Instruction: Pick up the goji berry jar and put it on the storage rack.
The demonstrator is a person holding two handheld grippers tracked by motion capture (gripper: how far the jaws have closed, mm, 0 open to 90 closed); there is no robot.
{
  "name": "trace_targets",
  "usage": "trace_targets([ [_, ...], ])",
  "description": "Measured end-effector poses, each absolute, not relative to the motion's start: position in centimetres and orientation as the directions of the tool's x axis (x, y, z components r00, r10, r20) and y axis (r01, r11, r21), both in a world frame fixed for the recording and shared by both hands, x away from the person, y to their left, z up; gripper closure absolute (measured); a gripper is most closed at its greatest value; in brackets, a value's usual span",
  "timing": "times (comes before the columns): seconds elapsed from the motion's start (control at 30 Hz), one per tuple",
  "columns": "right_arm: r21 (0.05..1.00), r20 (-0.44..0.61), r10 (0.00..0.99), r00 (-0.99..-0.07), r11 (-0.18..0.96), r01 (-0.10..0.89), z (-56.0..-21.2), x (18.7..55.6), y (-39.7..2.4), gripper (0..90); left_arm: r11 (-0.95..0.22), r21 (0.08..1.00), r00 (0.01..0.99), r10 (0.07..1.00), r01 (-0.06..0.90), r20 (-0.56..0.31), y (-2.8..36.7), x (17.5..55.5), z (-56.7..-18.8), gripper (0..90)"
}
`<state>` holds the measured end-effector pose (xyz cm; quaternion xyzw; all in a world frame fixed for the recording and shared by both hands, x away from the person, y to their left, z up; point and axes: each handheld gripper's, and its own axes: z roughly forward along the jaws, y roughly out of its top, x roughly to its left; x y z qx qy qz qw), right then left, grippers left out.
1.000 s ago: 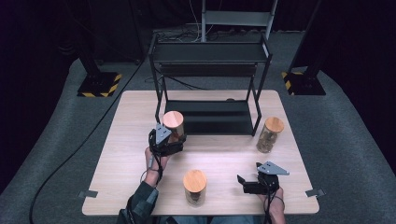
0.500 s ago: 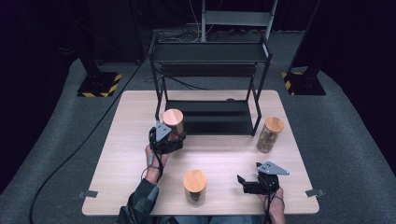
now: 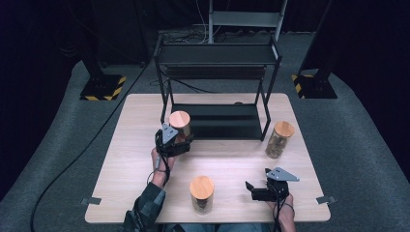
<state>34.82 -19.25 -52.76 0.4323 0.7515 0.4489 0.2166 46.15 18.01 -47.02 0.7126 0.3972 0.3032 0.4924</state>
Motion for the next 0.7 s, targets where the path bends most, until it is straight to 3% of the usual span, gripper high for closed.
trace_targets([
  [0.7,0.861,0.065,0.844,-0.532,0.222,0.457,-52.8,34.8,-19.3,2.1,-0.209,0.942,0.495,0.867,0.265,0.053,17.6,47.5,-46.9,25.0],
])
